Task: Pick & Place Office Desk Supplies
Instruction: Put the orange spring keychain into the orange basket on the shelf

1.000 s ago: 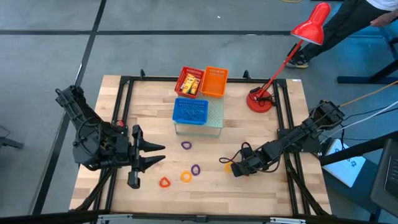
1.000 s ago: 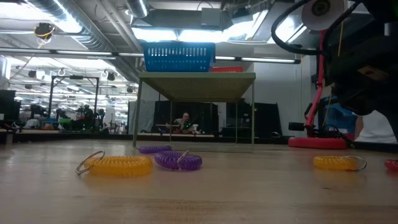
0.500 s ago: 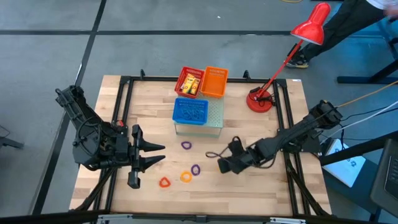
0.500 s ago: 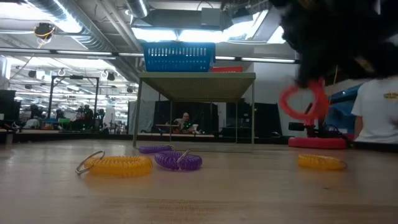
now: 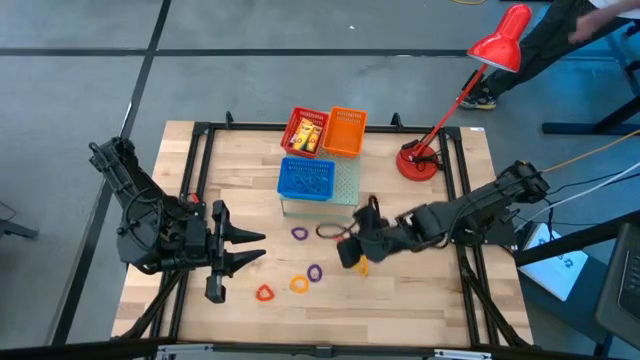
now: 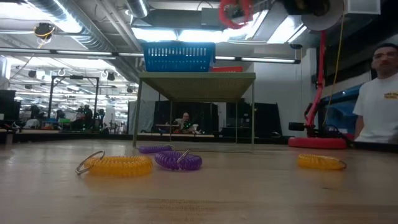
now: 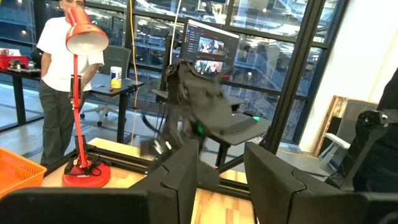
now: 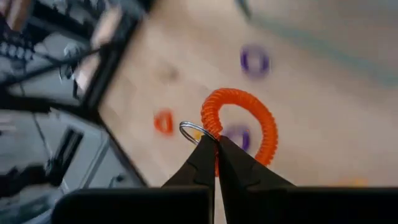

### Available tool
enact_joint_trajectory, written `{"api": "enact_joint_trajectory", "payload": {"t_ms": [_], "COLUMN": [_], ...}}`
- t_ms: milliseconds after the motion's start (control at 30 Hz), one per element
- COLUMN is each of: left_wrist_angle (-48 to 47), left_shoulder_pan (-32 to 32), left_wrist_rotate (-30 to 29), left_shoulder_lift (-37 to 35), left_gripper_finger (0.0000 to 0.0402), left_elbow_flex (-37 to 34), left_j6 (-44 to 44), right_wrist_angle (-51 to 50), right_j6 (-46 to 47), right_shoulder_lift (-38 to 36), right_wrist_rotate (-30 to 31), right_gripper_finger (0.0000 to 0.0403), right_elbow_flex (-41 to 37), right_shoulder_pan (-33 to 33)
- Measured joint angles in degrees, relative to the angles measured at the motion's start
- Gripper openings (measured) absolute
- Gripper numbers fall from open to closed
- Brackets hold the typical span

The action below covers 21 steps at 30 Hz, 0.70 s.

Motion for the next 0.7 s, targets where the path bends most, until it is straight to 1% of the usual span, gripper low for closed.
{"api": "enact_joint_trajectory", "payload": {"t_ms": [100,233,267,367,433,467,600,633,700], "left_wrist_angle": [0.0,0.0,-0.1,-0.1,-1.0,-1.8,-1.8,-2.5,-4.3], "left_shoulder_pan": [0.0,0.0,0.0,1.1,2.2,2.9,7.1,8.0,9.4], "left_wrist_rotate": [0.0,0.1,1.0,9.5,12.9,15.8,31.4,34.3,36.6], "left_shoulder_lift": [0.0,0.0,0.0,-0.1,-0.7,-1.5,-5.5,-6.8,-10.6], "left_gripper_finger": [0.0125,0.0125,0.0125,0.0125,0.0125,0.0125,0.0125,0.0125,0.0125], "left_elbow_flex": [0.0,0.0,0.0,0.0,0.0,-0.1,-0.1,-1.0,-5.3], "left_j6": [0.0,0.1,-0.1,0.6,0.9,1.1,3.0,2.6,-0.1], "right_wrist_angle": [-3.7,-7.1,-7.5,-8.0,-8.0,-8.0,-7.9,-7.9,-8.2], "right_j6": [-6.4,-15.8,-18.4,-24.9,-28.0,-29.2,-32.7,-33.4,-33.8], "right_shoulder_lift": [-0.1,-0.1,-0.1,-0.1,-0.1,-0.1,-0.1,-0.1,-0.1], "right_wrist_rotate": [2.7,4.5,4.5,3.1,2.1,1.4,-0.4,-0.7,-1.0], "right_gripper_finger": [0.0001,0.0001,0.0001,0.0001,0.0001,0.0001,0.0001,0.0001,0.0001], "right_elbow_flex": [4.6,10.0,11.2,14.0,15.2,15.8,17.8,18.0,18.0], "right_shoulder_pan": [-3.6,-9.3,-10.9,-15.7,-18.3,-19.3,-22.2,-22.7,-23.6]}}
